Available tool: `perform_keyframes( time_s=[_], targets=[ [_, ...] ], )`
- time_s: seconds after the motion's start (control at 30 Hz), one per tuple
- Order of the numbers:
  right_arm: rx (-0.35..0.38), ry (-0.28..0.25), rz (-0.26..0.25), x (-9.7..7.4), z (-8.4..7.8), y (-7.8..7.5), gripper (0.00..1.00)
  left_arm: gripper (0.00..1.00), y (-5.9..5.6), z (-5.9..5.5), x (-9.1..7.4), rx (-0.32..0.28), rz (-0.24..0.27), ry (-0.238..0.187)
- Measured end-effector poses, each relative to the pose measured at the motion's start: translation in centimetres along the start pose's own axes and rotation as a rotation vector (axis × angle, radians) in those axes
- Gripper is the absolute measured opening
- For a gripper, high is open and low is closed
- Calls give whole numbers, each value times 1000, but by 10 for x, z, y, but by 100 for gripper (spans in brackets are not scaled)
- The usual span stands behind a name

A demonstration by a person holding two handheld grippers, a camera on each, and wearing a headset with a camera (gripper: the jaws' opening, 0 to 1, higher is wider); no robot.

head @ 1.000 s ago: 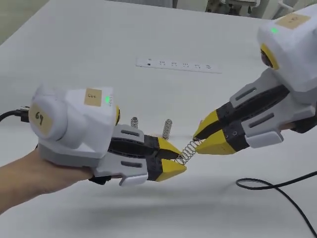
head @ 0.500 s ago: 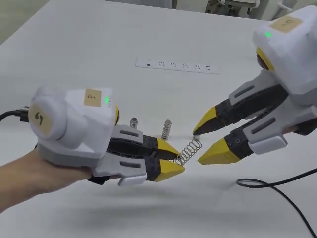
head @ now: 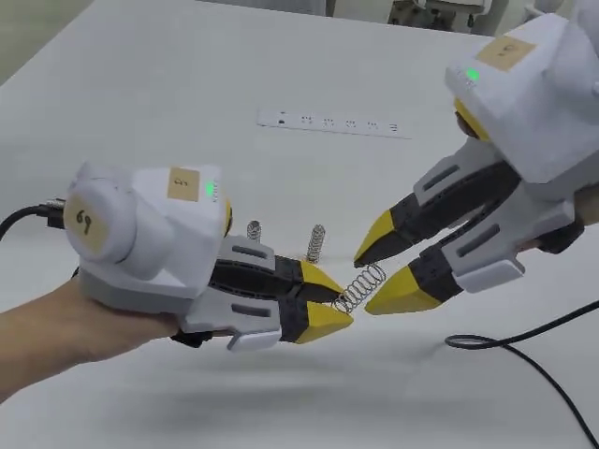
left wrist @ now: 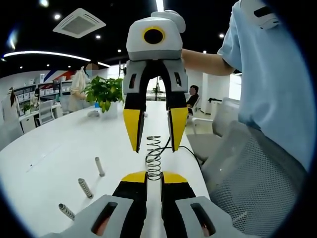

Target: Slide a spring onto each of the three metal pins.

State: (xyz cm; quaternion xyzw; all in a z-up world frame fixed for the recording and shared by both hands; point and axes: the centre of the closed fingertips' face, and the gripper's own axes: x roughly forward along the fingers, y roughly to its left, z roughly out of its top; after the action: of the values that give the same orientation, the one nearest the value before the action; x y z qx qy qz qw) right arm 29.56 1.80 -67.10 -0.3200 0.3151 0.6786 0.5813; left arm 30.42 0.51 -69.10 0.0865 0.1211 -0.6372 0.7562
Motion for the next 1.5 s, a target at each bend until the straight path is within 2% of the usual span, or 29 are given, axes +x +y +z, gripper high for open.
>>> perform_keyframes(
  time_s=[0.4,1.0,1.5],
  targets=[
    [-33,39,16,7,-3,-2,16,2,-1,-2,2,-7,-8,14],
    [-45,72,26,14,-9,0,9,2,0,-3,4,-17,-10,15],
    [-20,52,27,13,-8,0,8,2,-1,-2,4,-17,-11,12]
  ],
)
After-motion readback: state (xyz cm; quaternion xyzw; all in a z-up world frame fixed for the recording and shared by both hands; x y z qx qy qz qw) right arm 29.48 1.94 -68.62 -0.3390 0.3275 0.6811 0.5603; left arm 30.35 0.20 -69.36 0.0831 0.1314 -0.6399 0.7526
